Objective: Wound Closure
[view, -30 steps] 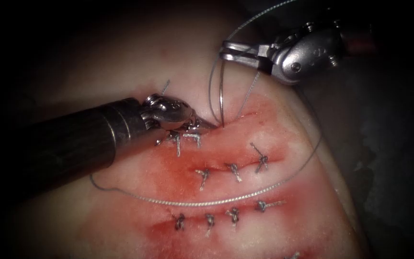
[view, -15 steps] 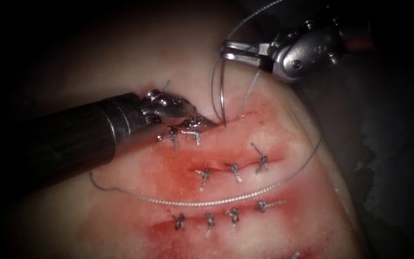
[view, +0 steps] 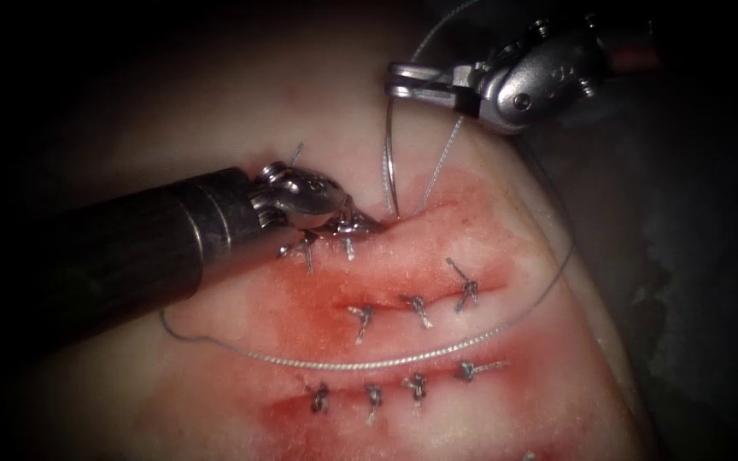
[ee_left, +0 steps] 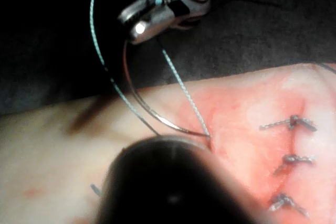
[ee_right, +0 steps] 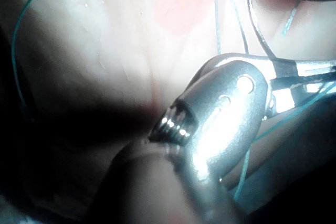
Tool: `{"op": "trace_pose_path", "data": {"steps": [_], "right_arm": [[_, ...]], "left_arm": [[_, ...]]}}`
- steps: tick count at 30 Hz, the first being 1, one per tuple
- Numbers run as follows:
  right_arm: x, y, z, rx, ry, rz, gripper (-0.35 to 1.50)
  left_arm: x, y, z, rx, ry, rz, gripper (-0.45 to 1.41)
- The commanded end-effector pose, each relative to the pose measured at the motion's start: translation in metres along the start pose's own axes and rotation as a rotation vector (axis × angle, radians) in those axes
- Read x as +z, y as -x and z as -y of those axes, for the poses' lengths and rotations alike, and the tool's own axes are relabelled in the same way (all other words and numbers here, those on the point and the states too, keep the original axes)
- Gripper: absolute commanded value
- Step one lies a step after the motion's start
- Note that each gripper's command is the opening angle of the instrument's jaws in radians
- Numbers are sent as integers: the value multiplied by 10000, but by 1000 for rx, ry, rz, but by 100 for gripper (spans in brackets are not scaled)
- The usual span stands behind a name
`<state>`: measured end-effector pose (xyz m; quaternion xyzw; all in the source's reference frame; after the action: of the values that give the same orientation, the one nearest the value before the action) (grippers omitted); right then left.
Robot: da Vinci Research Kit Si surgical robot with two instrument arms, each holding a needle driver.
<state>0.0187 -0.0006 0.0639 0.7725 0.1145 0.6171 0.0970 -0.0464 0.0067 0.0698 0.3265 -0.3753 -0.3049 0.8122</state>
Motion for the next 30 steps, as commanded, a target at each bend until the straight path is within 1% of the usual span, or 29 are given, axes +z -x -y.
{"op": "trace_pose_path", "data": {"steps": [1, 6, 13, 19, 27, 30], "right_arm": [[10, -7, 5, -15, 5, -3, -35], [12, -9, 4, -29, 9, -8, -35], [8, -15, 8, -75, 48, -35, -35], [6, -22, 1, -89, 64, -39, -35], [8, -25, -7, -101, 68, -35, -35], [8, -23, -8, -71, 72, -34, -35]], "left_arm": [[0, 13, -6, 2, 4, 9, -45], [-1, 14, -6, 2, 4, 9, -45], [0, 14, -5, 2, 3, 8, -45], [0, 14, -5, 3, 3, 8, -45], [-1, 14, -5, 3, 3, 8, -45], [-1, 14, -5, 3, 3, 8, -45]]}}
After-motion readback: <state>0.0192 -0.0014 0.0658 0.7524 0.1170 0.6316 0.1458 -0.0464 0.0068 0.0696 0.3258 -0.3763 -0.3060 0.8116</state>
